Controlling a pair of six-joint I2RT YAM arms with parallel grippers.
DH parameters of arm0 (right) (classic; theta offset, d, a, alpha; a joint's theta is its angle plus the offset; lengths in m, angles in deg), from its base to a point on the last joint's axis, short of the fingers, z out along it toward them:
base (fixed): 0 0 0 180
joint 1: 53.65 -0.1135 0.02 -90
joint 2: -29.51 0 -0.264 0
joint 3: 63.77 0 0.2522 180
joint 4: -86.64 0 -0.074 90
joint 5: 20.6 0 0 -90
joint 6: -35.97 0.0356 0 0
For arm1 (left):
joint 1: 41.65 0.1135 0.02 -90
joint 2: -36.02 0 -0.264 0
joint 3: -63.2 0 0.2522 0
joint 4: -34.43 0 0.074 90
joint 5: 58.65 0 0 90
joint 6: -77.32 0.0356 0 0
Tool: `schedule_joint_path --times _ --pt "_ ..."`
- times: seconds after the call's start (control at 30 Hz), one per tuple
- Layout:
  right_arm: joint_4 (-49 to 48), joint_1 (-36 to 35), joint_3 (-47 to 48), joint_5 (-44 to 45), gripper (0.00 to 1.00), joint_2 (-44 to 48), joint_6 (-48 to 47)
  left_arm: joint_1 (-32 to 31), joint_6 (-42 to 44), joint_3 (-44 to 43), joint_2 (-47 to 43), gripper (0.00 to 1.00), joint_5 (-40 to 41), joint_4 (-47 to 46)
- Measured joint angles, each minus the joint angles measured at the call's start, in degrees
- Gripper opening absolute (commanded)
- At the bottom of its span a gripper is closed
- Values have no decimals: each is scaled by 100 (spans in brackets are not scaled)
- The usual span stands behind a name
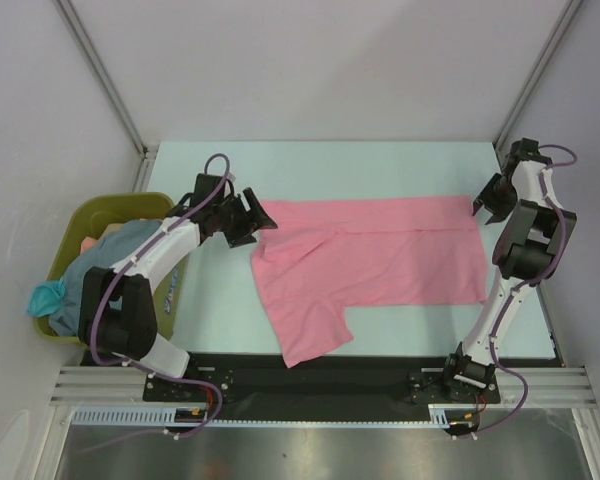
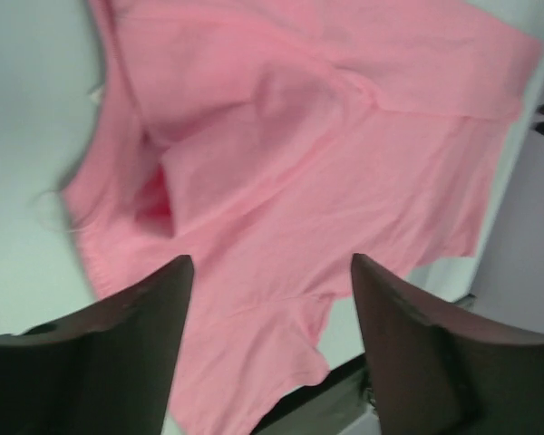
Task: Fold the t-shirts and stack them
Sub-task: Fold the tshirt
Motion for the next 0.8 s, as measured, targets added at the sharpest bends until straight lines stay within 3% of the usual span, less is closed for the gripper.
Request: schedule_joint_path --times 0.03,0.13,0.3,0.43,0.57,0.8 --pt "-2 0 0 173 57 0 2 0 96 -9 -42 80 127 138" --pt "-70 2 20 459 65 9 4 17 402 -205 -125 78 568 542" --pt "-321 -2 393 195 68 -85 -35 238 741 -730 57 66 813 625" --pt "-640 -17 940 -181 70 -332 -146 422 1056 -1384 846 56 846 476" --pt "-866 -39 1064 -452 72 -549 -302 542 1333 -2133 1934 56 780 463" --pt "-940 -52 1062 -774 72 -925 -544 592 1550 -2944 3228 66 763 577"
